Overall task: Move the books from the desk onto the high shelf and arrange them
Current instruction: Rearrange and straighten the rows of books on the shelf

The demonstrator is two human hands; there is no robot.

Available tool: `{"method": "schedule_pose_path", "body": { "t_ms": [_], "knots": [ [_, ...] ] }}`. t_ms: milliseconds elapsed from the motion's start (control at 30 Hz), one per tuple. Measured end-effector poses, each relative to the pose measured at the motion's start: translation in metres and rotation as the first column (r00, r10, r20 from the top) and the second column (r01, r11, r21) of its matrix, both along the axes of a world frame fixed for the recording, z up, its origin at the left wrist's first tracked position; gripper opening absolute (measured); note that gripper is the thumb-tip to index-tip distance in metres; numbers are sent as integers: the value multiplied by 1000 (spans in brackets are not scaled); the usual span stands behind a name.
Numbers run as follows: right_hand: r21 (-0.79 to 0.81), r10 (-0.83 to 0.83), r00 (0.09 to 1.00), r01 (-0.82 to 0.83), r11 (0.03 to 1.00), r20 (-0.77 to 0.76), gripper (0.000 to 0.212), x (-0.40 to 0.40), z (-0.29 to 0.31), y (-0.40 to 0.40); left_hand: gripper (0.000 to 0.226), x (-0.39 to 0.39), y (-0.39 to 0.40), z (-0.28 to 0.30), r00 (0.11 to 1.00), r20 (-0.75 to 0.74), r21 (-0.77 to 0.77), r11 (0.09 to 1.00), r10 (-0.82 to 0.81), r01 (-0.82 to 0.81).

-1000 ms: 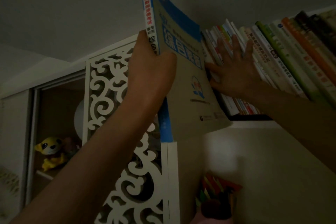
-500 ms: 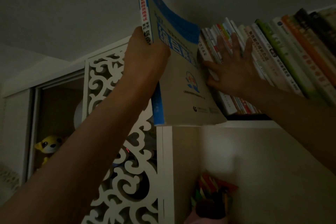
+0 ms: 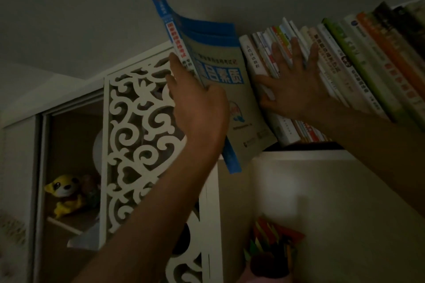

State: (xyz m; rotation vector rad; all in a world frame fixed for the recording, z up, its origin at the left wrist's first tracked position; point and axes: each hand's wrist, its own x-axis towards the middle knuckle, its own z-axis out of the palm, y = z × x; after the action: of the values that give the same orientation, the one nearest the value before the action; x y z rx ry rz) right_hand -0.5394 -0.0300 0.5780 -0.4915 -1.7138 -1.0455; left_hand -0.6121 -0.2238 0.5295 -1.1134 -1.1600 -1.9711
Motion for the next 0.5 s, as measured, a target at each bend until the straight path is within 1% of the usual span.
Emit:
{"method": "schedule_pose_path", "body": {
  "t_ms": [33,67,100,200,267,300,400,500],
  "knots": [
    [5,10,1000,-10,1000,-4,81,0,1,0,79,2,5,-5,1000,5,0,1000,29,-29],
    [14,13,1000,-13,1000,-6,78,0,1,1,85,5,9,-7,999,7,6,999,43,-43],
    [35,13,1000,-13,999,-13,75,-1,1,3,86,8,13,-8,999,5,15,999,45,-45],
    [92,16,1000,-15,996,-13,64,-3,-1,1,83,12,22,-6,1000,-16,10,1000,14,-14],
    [114,27,999,-25,993,-19,63,-3,0,1,83,17,27,-2,1000,-29,-22,1000,-5,4],
    [97,27,999,-24,995,-30,61,-4,0,0,83,19,29,0,1000,-29,-34,999,4,-5],
    [29,-60,998,61,998,-31,61,-6,0,3,82,17,44,6,1000,-1,-15,1000,18,-18],
    [56,20,1000,-19,998,-21,58,-7,-2,2,82,5,64,15,998,0,-57,996,69,-69]
  ]
}}
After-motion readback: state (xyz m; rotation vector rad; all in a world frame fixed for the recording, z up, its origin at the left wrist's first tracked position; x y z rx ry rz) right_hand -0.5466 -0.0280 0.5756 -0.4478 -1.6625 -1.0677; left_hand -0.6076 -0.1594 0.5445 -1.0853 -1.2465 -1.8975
